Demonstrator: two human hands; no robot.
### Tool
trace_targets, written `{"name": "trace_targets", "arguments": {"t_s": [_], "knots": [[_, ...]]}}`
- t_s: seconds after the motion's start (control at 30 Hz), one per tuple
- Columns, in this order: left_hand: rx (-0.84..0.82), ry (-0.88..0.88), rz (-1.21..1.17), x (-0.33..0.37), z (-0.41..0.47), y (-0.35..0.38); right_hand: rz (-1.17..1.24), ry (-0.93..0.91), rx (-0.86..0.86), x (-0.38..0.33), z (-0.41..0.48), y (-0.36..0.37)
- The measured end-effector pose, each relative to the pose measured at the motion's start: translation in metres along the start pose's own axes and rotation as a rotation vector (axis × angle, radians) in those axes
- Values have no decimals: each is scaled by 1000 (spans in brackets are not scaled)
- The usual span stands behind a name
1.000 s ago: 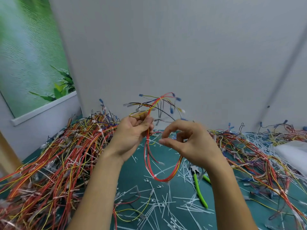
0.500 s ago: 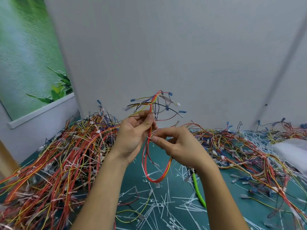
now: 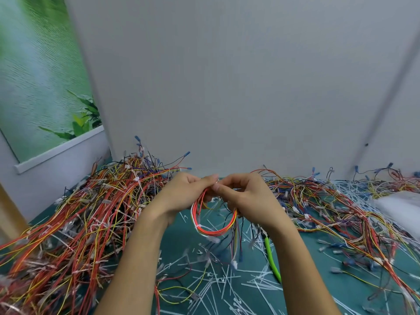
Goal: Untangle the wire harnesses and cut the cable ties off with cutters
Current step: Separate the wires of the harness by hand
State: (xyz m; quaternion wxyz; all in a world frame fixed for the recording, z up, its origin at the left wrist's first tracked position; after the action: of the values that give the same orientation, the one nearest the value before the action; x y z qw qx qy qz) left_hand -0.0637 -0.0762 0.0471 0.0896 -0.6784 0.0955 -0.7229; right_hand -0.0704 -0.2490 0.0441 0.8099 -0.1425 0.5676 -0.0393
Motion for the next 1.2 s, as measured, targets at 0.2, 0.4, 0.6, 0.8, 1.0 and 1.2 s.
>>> {"name": "trace_targets", "arguments": {"t_s": [0.2,0.4,0.6,0.8,1.0,1.2], "knots": [[-185,-127,-233,0,-2,7,125,203,-92,3,0,0],[-345,-176,-366,2,-3,14,211,232,-223,-1,-1,-5],[-446,-176,-429,-1,-4,15,272,223,-245,-1,-1,-8],[-491,-126,-473,0,-4,18,337,211,-254,-3,-2,-13],[-547,-125,-583,5,-8,20,448,181,-250,-5,-3,-11],[-560,-109,-682,9,-9,24,607,117,-246,-10,-2,-10]]}}
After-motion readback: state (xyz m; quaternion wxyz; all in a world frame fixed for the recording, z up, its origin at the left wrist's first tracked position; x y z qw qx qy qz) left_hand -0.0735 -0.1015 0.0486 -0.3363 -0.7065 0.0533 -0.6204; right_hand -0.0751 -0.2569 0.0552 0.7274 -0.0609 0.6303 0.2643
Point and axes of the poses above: each hand's wrist, its own z-axis towards the middle knuckle, its own y-axis out of the palm, x = y × z, the point moved 2 cm from there along z, towards the middle knuckle, and after that the axes turned 6 degrees about x, right-handed, at the moved point
